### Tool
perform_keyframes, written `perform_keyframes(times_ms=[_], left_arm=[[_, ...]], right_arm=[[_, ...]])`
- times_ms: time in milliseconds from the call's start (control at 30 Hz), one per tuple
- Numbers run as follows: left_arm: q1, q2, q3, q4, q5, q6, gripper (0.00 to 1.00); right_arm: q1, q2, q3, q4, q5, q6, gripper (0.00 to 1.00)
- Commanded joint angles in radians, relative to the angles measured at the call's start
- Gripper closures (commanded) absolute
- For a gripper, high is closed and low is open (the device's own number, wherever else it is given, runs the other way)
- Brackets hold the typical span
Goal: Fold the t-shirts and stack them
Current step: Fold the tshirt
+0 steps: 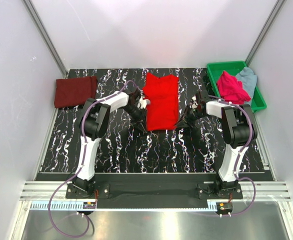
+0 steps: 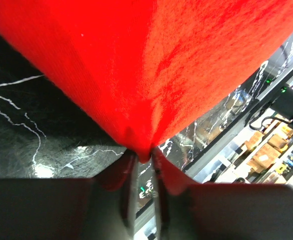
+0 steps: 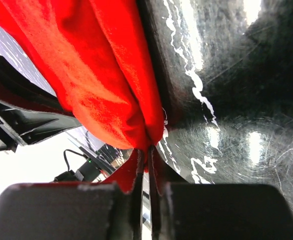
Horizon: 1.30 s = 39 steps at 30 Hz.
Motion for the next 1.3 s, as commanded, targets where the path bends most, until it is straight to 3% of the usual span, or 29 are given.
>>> perform_keyframes(times_ms=[0, 33, 100, 1000, 1267], left_arm=[[-0.009, -0.048, -0.005, 0.005, -0.016, 0.013, 0.86], [-0.009, -0.045, -0.001, 0.005, -0.019, 0.016, 0.95], [-0.009, -0.043, 0.006, 0.001, -0.030, 0.026, 1.00], [-0.028, -0.382, -0.037, -0.080, -0.081, 0.117, 1.00], [-0.034, -0.427, -0.027, -0.087, -0.091, 0.119, 1.00]], right_arm=[[-0.002, -0.036, -0.006, 0.028, 0.008, -0.007, 0.97], [-0.002, -0.042, -0.007, 0.026, 0.008, -0.009, 0.99], [-0.002, -0.050, -0.012, 0.022, 0.014, -0.007, 1.00], [-0.025, -0.365, 0.016, -0.153, -0.052, -0.083, 1.00], [-0.025, -0.390, 0.075, -0.149, -0.055, -0.061, 1.00]])
